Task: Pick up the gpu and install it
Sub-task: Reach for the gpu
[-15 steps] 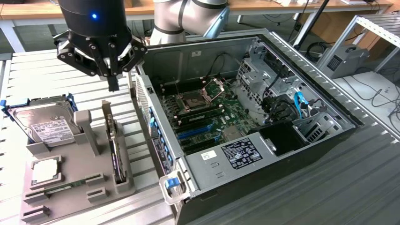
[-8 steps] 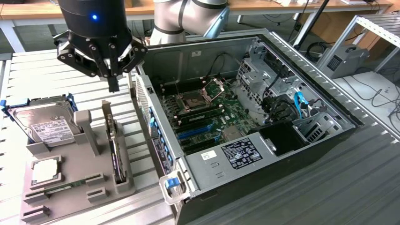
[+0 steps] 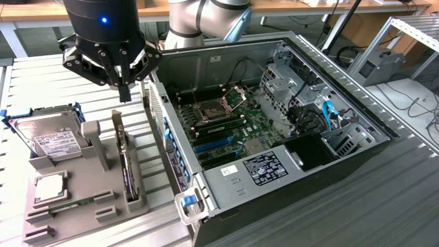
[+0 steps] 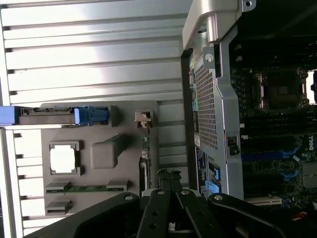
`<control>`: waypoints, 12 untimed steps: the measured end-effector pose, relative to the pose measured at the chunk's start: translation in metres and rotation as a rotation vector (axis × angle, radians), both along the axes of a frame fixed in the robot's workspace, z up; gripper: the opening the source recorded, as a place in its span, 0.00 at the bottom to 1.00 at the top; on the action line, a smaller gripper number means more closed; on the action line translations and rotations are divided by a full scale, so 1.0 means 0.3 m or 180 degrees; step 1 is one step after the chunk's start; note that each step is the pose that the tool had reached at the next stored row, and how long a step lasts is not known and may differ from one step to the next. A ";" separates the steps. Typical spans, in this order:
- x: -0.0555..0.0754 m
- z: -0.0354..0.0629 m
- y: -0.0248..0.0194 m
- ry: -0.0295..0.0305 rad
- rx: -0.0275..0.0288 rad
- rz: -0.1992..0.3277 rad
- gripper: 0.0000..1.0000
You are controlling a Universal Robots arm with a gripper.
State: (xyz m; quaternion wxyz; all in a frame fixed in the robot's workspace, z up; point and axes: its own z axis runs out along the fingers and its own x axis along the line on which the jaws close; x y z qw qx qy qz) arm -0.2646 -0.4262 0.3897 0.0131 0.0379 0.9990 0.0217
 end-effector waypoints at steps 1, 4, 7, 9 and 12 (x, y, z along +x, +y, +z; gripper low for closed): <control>0.000 0.000 -0.001 0.0000 0.0000 0.0000 0.11; 0.000 0.000 -0.004 0.0000 0.0000 0.0000 0.11; 0.000 -0.001 -0.007 0.0000 0.0000 0.0000 0.11; 0.000 -0.001 -0.010 0.0000 0.0000 0.0000 0.11; 0.000 -0.001 -0.015 0.0000 0.0000 0.0000 0.11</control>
